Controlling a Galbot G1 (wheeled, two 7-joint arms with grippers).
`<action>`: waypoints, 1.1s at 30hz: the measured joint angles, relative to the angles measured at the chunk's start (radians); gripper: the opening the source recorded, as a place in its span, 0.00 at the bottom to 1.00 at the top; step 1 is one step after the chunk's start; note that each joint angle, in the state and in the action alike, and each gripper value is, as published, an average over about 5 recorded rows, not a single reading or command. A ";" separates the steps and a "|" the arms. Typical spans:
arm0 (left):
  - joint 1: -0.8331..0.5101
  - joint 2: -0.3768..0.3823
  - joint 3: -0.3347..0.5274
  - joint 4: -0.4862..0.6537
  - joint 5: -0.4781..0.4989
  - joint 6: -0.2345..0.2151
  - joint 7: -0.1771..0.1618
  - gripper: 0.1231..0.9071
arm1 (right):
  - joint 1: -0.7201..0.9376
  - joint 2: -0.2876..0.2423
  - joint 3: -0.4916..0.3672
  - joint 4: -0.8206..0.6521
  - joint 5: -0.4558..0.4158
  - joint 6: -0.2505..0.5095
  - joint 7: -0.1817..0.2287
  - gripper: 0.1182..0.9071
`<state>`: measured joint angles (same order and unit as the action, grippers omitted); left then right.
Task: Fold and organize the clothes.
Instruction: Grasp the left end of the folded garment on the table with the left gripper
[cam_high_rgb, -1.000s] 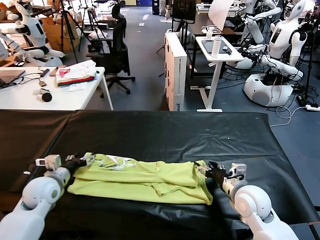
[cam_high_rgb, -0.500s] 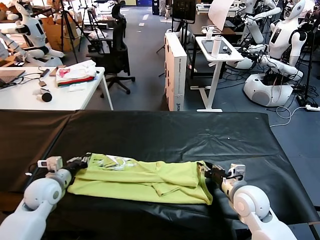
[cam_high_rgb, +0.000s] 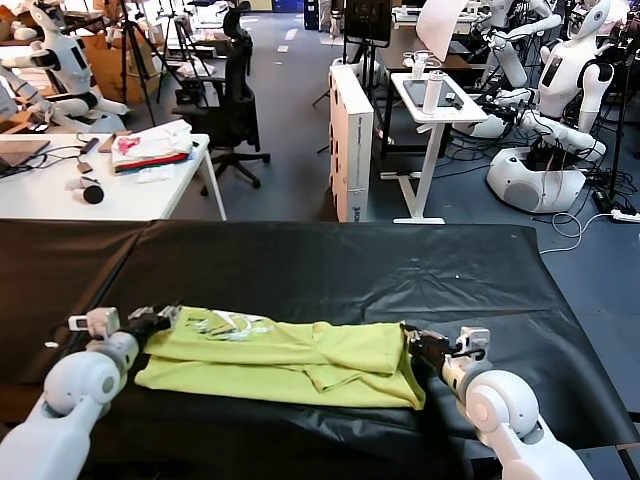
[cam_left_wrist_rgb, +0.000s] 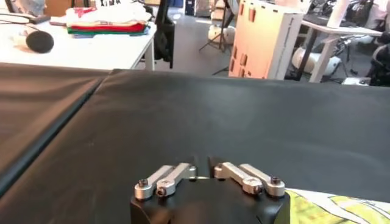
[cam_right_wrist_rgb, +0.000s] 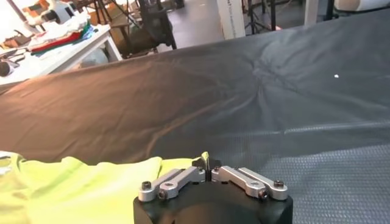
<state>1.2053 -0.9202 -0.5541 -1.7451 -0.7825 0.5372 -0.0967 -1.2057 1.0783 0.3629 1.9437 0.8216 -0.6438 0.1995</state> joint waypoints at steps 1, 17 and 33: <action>0.001 -0.003 0.001 0.002 0.000 0.001 0.000 0.87 | 0.000 0.000 0.000 0.000 0.000 0.000 0.000 0.03; 0.009 -0.007 -0.002 -0.002 0.002 -0.015 0.003 0.07 | 0.014 0.002 0.004 -0.016 -0.004 0.009 0.000 0.03; 0.006 -0.018 -0.037 0.022 0.009 -0.048 -0.001 0.03 | 0.102 0.043 -0.045 -0.109 -0.046 0.105 0.014 0.03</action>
<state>1.2113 -0.9379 -0.5910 -1.7228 -0.7731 0.4892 -0.0972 -1.1034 1.1209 0.3174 1.8342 0.7760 -0.5391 0.2138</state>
